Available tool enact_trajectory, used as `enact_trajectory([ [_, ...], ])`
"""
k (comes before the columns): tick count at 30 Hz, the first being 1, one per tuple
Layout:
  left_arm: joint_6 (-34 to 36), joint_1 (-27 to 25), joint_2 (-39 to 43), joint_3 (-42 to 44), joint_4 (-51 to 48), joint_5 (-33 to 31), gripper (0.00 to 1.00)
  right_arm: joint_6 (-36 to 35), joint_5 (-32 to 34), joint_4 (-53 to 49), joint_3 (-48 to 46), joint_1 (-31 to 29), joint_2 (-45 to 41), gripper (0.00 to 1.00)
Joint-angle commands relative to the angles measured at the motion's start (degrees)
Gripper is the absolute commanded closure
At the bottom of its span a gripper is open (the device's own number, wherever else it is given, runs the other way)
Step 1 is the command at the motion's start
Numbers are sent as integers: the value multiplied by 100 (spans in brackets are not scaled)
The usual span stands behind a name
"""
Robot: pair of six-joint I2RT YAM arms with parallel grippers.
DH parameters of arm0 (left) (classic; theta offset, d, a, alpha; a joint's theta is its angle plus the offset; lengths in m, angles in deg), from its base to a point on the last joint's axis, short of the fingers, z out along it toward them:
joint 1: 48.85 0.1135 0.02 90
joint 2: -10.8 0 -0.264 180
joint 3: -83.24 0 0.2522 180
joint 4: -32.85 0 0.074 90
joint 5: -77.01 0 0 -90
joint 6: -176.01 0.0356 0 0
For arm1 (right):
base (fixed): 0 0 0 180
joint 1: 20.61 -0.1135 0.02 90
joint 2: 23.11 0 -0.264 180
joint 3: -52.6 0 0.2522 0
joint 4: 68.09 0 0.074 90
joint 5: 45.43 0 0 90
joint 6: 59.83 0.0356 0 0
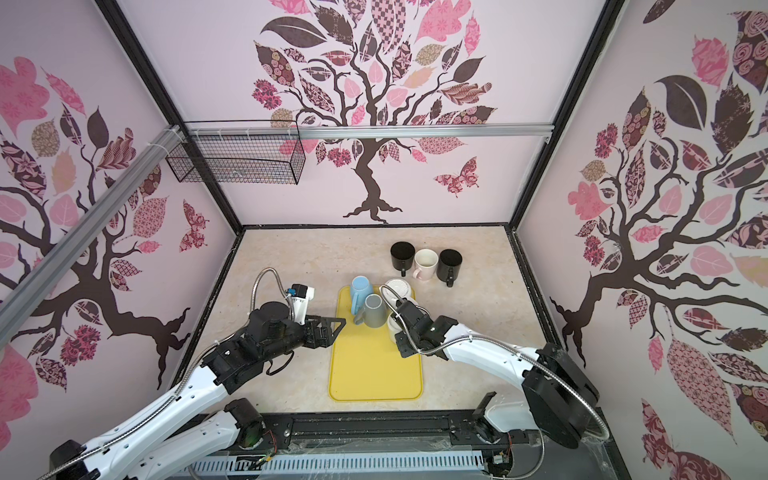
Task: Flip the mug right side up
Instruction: 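Grasp the cream mug's handle with the right gripper and lift it upward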
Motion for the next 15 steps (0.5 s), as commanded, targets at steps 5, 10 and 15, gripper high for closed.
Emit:
enact_trajectory([
  [5,-69,34,315,81,-79,-88,3,260,-537,515,199,-44,-1140,100],
  [10,-223,36,642,117,-110,-57,4,521,-866,1156,119,-40,-1865,100],
  [15,-278,34,1394,362,150,29,4,734,-1189,1644,224,-42,-2237,100],
])
